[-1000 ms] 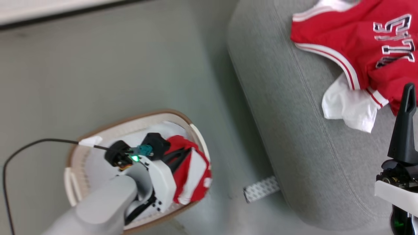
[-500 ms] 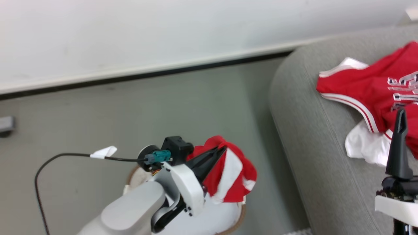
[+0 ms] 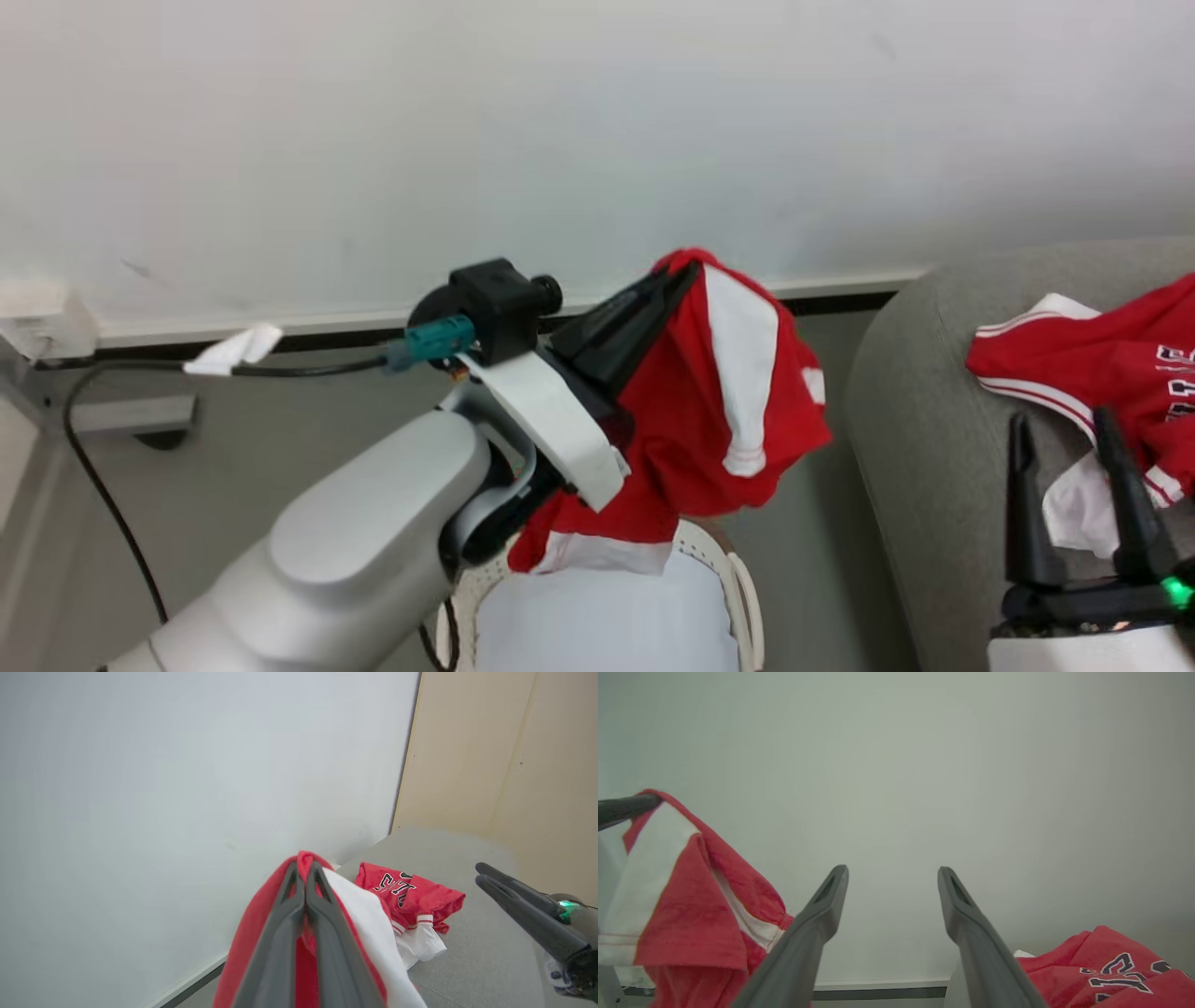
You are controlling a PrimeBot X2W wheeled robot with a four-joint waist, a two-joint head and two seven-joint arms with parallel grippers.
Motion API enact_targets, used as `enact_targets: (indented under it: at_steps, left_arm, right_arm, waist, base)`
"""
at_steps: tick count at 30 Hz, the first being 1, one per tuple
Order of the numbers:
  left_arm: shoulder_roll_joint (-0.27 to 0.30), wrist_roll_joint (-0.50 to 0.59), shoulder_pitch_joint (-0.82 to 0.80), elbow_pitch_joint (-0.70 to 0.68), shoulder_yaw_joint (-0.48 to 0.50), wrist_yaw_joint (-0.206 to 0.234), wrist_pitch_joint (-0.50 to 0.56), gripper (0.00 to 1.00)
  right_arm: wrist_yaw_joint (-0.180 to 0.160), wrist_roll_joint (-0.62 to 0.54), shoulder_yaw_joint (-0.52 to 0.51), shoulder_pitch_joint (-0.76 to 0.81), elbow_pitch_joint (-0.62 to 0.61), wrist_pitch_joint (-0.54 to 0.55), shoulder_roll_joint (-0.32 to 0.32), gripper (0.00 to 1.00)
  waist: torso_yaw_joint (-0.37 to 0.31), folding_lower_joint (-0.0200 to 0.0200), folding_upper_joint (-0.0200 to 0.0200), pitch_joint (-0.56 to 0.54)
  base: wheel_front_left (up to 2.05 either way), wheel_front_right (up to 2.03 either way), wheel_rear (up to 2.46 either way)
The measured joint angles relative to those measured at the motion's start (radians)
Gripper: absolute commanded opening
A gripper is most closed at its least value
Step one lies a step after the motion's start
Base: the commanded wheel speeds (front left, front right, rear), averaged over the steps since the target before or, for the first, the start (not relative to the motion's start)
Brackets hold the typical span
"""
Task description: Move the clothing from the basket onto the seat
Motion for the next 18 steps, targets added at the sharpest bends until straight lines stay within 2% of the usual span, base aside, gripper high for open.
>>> enact_targets:
  at_steps: [11, 18]
  left_arm:
    - [0.043, -0.008, -0.076, -0.137, 0.086, 0.069, 0.010, 0.00]
    - [0.061, -0.015, -0.070, -0.172, 0.092, 0.091, 0.018, 0.00]
  right_arm:
    - [0.000, 0.001, 0.143, 0.005, 0.088, 0.000, 0.000, 1.00]
    - [0.000, 0.022, 0.269, -0.035, 0.120, 0.000, 0.000, 1.00]
  waist:
    - [0.051, 0.0001, 0.0000, -0.069]
    - [0.067, 0.0002, 0.0000, -0.073]
  base:
    - [0.00, 0.00, 0.00]
    - [0.00, 0.00, 0.00]
